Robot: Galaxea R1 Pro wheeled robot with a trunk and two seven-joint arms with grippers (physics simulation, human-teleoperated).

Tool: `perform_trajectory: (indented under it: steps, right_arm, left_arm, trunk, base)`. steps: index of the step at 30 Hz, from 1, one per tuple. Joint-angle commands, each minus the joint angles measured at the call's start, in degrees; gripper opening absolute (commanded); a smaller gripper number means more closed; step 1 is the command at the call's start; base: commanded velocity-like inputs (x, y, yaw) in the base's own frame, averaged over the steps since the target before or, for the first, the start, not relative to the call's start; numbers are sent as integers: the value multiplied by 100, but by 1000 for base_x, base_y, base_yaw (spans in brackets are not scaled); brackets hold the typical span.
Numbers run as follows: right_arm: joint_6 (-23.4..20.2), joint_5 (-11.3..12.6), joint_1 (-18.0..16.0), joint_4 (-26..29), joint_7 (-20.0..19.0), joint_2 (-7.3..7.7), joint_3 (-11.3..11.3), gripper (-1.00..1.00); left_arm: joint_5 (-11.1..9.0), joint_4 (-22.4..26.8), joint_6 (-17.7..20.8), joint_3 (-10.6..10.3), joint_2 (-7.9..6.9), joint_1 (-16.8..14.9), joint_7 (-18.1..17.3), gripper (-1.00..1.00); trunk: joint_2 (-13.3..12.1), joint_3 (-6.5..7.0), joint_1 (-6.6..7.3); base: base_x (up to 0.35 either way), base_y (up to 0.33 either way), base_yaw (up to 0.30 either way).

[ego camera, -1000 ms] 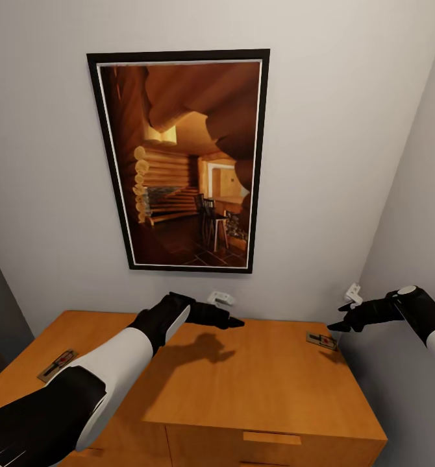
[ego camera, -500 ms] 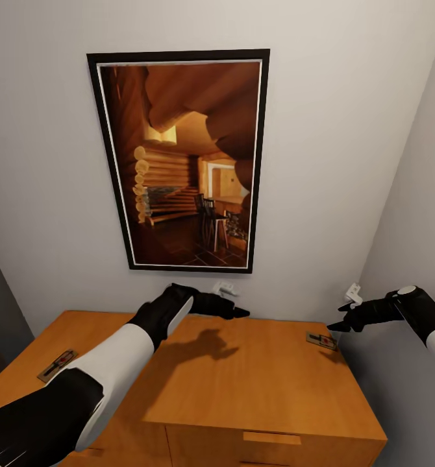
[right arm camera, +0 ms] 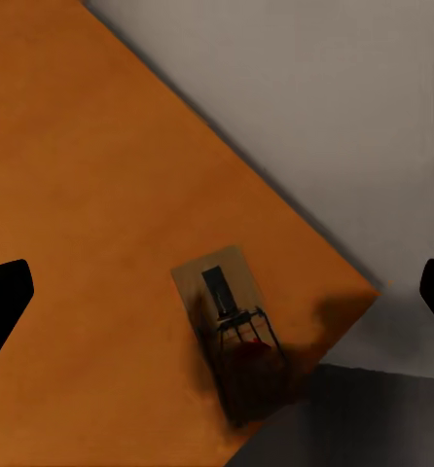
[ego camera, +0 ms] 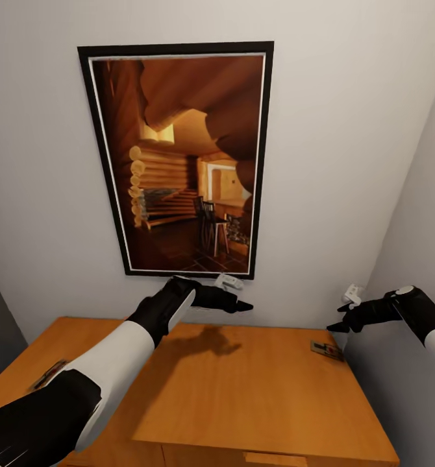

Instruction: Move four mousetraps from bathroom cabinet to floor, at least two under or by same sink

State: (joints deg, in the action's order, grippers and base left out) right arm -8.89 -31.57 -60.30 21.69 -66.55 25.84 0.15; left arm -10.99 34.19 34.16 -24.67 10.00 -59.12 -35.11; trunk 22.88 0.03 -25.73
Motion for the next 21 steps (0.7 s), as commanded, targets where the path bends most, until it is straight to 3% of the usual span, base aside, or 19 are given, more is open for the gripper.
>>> perform_trajectory:
  steps: [1, 7, 21]
  right_arm:
    - [-60, -18, 0, 10, -24, -2, 1, 100]
    - [-60, -89, 0, 10, -24, -19, 2, 100]
    - [-60, -112, 0, 3, -25, -34, 1, 100]
  left_arm:
    - [-53, 11, 61, -6, 0, -3, 13, 100]
    - [-52, 44, 182, 0, 0, -2, 15, 100]
    - [-50, 45, 221, 23, 0, -2, 22, 100]
  trunk:
    - [4, -3, -5]
    - [4, -3, -5]
    - [4, -3, -5]
  base:
    - [255, 0, 0]
    - [132, 0, 0]
    - [16, 0, 0]
